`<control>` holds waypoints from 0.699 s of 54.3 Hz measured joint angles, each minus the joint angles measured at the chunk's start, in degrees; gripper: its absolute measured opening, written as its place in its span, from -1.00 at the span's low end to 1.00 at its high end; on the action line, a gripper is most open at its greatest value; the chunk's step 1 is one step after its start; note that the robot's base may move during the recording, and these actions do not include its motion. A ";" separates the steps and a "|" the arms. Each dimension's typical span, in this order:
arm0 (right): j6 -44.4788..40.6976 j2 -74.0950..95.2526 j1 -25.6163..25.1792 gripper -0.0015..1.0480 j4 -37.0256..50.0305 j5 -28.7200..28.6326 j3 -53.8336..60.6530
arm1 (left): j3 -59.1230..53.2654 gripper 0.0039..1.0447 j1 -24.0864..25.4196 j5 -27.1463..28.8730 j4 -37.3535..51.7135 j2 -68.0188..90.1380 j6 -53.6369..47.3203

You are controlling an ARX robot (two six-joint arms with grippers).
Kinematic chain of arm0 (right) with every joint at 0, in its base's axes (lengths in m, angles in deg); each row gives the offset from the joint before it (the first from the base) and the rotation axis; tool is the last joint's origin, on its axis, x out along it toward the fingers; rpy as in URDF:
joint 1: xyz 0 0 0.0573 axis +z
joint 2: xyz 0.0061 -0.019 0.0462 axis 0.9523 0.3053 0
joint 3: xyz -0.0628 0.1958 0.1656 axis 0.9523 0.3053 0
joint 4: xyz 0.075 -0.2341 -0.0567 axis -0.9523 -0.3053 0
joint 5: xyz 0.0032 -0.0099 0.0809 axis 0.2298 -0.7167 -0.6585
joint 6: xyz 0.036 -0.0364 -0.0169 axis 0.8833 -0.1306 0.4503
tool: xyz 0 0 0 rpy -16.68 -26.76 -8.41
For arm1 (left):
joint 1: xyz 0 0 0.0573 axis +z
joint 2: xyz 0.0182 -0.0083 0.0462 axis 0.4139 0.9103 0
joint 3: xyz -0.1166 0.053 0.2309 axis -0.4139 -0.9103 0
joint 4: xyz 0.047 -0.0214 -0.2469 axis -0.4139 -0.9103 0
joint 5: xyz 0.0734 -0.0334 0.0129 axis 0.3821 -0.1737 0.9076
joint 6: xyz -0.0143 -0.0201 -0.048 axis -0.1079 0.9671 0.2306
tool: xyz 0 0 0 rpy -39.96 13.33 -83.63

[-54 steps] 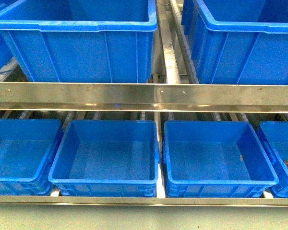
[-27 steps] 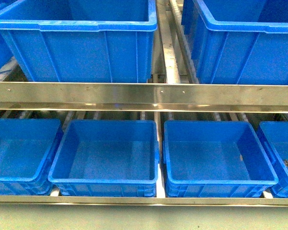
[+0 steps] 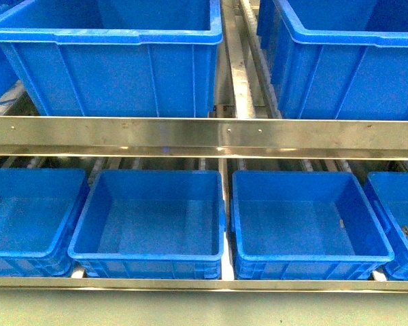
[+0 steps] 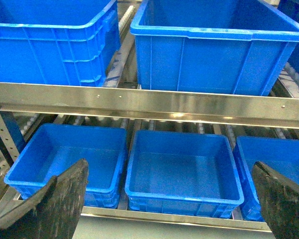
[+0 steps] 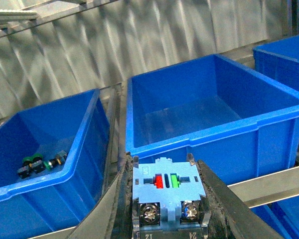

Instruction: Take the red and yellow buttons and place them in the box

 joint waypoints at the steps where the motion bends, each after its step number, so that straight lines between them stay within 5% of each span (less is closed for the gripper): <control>1: -0.11 0.04 0.00 -0.50 0.00 0.00 0.00 | 0.00 0.84 0.00 0.00 0.00 0.00 0.00; 38: 0.44 -0.76 -1.20 -0.50 -1.79 -1.62 1.92 | 0.00 0.85 -0.04 0.02 0.00 0.00 -0.02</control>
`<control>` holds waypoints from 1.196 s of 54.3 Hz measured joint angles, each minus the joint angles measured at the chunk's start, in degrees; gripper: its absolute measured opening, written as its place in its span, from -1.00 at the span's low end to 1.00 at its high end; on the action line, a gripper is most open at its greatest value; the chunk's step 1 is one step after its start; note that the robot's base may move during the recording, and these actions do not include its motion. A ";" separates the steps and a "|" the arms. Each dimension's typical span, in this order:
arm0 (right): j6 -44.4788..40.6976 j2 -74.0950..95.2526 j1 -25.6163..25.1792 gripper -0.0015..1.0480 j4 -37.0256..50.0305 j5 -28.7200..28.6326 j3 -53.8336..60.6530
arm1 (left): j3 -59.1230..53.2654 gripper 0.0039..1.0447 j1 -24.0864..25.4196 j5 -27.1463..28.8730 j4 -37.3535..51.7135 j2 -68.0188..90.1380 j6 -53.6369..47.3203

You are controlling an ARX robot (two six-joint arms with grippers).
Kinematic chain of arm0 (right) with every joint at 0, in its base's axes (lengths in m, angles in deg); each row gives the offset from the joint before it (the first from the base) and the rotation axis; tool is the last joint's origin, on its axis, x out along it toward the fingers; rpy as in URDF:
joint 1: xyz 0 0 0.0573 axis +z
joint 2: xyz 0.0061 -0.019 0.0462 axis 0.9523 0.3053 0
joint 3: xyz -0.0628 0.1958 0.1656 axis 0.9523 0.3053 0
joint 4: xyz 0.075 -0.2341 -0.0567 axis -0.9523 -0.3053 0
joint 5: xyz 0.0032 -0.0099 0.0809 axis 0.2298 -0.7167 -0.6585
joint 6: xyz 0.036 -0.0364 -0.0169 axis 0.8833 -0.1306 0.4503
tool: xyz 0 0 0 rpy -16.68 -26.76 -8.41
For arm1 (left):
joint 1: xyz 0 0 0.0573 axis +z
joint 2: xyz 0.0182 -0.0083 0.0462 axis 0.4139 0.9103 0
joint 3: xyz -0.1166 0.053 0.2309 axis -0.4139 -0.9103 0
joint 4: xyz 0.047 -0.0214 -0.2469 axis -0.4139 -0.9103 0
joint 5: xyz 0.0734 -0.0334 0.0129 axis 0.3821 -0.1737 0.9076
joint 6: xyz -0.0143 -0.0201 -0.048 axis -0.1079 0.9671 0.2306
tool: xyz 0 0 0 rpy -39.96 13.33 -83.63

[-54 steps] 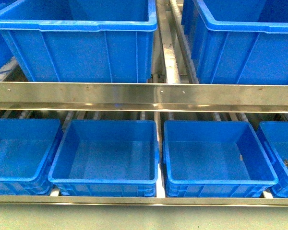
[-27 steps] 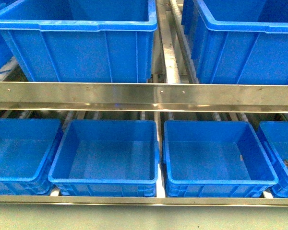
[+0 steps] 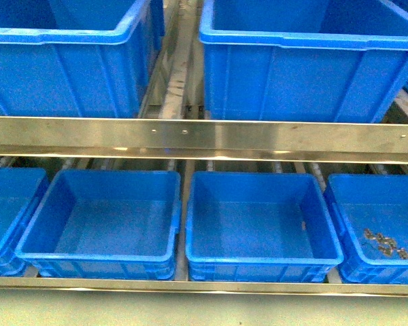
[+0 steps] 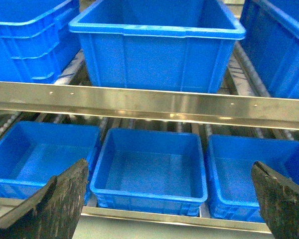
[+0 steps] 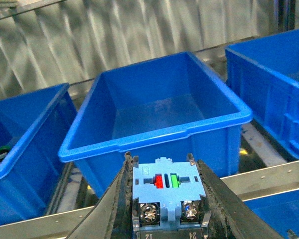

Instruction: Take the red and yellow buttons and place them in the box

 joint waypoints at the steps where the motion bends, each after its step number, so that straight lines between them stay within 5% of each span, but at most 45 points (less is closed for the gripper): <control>1: 0.15 -0.17 -0.22 -0.50 -0.17 -0.09 0.09 | 0.00 0.85 0.00 0.00 0.00 0.00 0.00; 31: 2.51 -0.52 -5.92 -0.50 0.92 -2.23 2.34 | -0.02 0.85 0.00 -0.24 0.13 0.00 -0.15; 39: 2.47 4.44 -9.49 -0.50 2.54 -7.65 1.29 | -0.02 0.85 0.00 -0.11 0.13 -0.02 -0.15; 65: 1.29 32.94 -23.39 -0.50 1.42 -20.68 -30.27 | -0.02 0.85 0.00 -0.04 0.13 0.00 -0.15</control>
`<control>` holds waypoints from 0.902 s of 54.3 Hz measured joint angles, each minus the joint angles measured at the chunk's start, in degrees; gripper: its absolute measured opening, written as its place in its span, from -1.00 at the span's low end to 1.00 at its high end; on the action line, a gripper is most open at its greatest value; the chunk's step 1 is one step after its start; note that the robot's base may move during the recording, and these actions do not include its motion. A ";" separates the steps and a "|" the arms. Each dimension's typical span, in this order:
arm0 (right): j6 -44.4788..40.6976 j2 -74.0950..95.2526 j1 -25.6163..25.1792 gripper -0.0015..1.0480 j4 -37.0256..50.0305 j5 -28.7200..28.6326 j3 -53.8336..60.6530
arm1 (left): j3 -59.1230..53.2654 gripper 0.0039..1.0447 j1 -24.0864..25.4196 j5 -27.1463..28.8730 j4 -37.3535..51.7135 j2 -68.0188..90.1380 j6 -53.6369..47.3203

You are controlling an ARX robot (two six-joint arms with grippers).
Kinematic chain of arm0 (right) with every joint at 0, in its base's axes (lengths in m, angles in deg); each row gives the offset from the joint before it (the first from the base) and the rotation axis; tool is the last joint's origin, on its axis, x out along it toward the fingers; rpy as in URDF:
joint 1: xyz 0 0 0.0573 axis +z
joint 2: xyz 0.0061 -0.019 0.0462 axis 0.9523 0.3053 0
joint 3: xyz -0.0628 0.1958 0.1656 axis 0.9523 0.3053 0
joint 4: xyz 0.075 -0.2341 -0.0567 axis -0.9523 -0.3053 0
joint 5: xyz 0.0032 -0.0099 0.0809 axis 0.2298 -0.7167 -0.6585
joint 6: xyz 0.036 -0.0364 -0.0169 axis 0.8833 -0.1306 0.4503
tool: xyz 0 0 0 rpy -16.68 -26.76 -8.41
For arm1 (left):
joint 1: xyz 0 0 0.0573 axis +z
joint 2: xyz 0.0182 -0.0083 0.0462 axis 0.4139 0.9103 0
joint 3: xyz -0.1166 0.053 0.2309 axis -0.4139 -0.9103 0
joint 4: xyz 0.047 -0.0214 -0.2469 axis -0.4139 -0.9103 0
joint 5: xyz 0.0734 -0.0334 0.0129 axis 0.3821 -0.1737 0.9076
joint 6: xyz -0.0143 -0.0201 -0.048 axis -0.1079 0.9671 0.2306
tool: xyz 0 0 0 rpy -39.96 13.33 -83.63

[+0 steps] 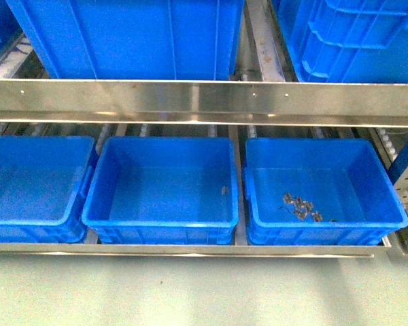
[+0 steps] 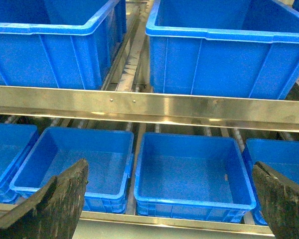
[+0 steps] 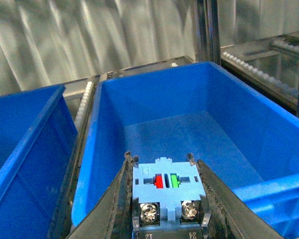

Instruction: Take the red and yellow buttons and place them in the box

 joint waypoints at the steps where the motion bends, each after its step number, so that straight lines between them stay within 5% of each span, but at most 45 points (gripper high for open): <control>1: 0.00 0.61 -0.13 -0.50 -0.20 -0.15 -0.72 | 0.00 0.85 0.00 0.00 0.00 0.00 0.00; 38: -2.12 30.14 -7.08 -0.49 -13.86 -7.78 -39.19 | 0.00 0.85 0.00 0.00 0.00 0.00 0.00; 49: -4.48 30.84 -7.06 0.13 -14.21 -6.84 -42.14 | 0.00 0.85 0.00 0.00 0.00 0.00 0.00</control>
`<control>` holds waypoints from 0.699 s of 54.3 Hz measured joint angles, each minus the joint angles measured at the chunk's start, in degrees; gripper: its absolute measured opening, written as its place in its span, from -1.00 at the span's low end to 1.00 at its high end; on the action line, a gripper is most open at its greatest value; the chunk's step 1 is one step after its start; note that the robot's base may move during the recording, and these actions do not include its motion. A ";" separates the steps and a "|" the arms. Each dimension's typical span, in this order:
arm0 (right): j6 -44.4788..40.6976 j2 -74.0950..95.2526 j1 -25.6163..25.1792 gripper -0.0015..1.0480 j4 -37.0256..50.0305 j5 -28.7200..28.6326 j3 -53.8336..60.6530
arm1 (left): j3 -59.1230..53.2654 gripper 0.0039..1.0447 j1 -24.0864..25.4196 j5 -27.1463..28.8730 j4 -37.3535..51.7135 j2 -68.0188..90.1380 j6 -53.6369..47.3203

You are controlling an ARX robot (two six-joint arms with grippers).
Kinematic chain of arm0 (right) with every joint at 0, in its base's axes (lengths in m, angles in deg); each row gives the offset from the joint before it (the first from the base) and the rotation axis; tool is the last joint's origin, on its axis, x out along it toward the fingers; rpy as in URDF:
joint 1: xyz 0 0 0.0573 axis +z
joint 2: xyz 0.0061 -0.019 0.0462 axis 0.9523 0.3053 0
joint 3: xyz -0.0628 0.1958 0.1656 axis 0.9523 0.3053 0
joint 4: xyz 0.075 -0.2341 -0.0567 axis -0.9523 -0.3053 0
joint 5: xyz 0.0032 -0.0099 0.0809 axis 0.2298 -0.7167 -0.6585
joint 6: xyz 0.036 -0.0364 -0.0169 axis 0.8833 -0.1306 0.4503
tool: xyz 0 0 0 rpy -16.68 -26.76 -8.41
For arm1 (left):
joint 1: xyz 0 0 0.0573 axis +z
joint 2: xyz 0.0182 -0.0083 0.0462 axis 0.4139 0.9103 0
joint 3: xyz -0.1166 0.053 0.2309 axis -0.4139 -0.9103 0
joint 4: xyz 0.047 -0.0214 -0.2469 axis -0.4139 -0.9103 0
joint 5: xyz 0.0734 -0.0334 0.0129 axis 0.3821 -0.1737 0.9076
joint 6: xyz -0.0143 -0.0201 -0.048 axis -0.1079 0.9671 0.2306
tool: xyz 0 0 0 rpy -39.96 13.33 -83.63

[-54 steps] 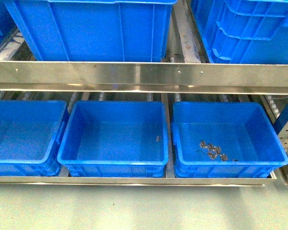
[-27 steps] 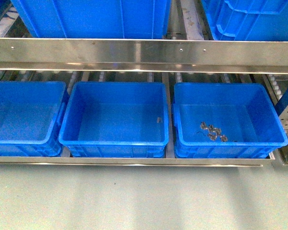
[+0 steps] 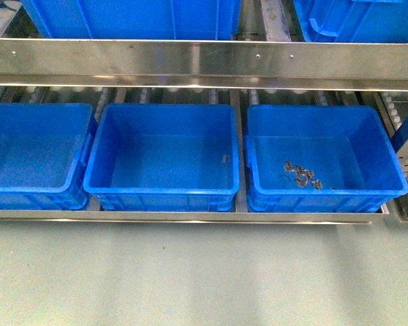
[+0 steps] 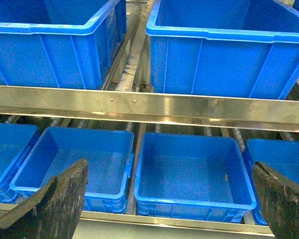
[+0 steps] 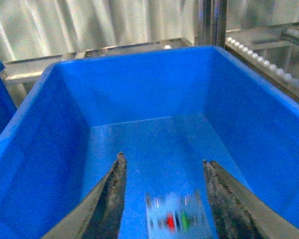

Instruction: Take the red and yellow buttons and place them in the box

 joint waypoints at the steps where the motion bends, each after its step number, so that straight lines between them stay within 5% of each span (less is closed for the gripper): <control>1: -0.24 -0.11 0.02 0.20 0.00 0.24 -0.09 | 0.00 0.85 0.00 0.00 0.00 -0.02 0.00; 12: -0.70 -7.54 0.17 0.89 -0.09 -1.53 7.13 | 0.00 0.85 0.00 0.00 0.00 0.00 0.00; 38: 11.45 -51.47 -3.28 0.86 -2.08 -16.79 48.28 | 0.00 0.85 0.00 0.00 0.00 0.00 0.00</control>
